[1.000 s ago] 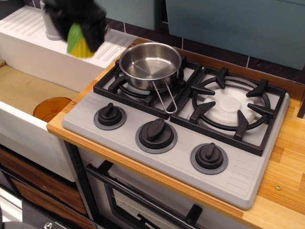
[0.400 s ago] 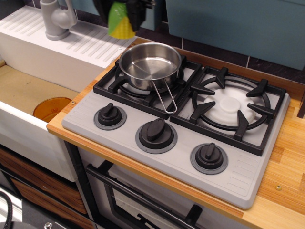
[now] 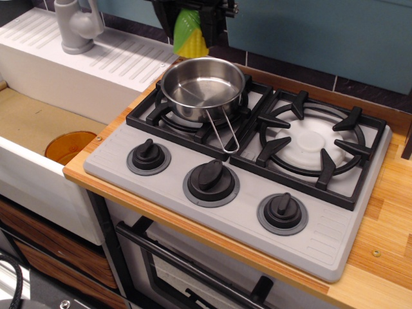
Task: Put pot or pan on stove and put corncob in pot or pan
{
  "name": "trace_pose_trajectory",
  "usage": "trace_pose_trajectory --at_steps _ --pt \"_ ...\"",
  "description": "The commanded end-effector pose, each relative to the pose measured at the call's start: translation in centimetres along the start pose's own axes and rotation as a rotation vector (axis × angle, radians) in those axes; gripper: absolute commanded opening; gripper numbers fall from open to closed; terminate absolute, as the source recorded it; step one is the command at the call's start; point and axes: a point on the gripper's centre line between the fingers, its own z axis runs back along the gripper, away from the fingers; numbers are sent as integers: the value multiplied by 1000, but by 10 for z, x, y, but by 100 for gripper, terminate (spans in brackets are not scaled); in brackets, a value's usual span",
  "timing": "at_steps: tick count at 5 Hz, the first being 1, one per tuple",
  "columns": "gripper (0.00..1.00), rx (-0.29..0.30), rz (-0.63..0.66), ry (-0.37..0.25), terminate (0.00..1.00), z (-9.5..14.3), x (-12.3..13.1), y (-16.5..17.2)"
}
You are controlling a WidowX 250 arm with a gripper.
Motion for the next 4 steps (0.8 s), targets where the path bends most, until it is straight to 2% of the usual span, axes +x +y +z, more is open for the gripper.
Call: trace_pose_trajectory --at_steps 1,3,4 --pt "0 -35 -7 -85 0 -3 13 -8" --pt "0 -15 -27 -96 0 -6 8 -9" --pt "100 -31 -33 -90 0 -2 5 -8"
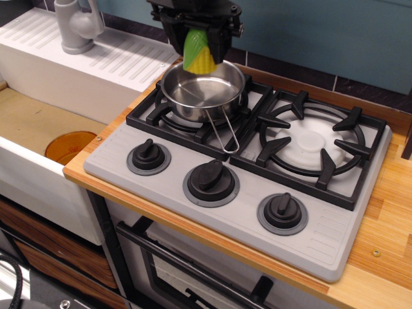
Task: Put pot or pan on stove and put corncob in pot or pan
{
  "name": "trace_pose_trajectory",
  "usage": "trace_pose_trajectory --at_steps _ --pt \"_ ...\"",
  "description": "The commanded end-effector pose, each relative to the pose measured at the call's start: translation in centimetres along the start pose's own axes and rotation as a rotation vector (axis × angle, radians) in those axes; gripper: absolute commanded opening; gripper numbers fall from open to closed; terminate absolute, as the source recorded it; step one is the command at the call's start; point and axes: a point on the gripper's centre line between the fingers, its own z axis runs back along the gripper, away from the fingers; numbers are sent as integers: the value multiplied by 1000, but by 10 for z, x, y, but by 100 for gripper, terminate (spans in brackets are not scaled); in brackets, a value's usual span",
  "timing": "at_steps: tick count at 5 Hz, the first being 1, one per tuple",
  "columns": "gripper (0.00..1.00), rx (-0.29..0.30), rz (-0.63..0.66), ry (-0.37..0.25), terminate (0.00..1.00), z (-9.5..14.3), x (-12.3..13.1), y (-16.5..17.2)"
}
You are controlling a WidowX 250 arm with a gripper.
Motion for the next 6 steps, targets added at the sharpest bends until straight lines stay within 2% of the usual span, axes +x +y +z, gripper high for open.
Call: trace_pose_trajectory --at_steps 1,3,5,6 --pt "100 -11 -8 -48 0 21 9 -3" --pt "100 23 -33 -25 0 34 5 3" --pt "100 56 -48 12 0 61 4 7" --pt "100 68 -91 9 100 75 3 12"
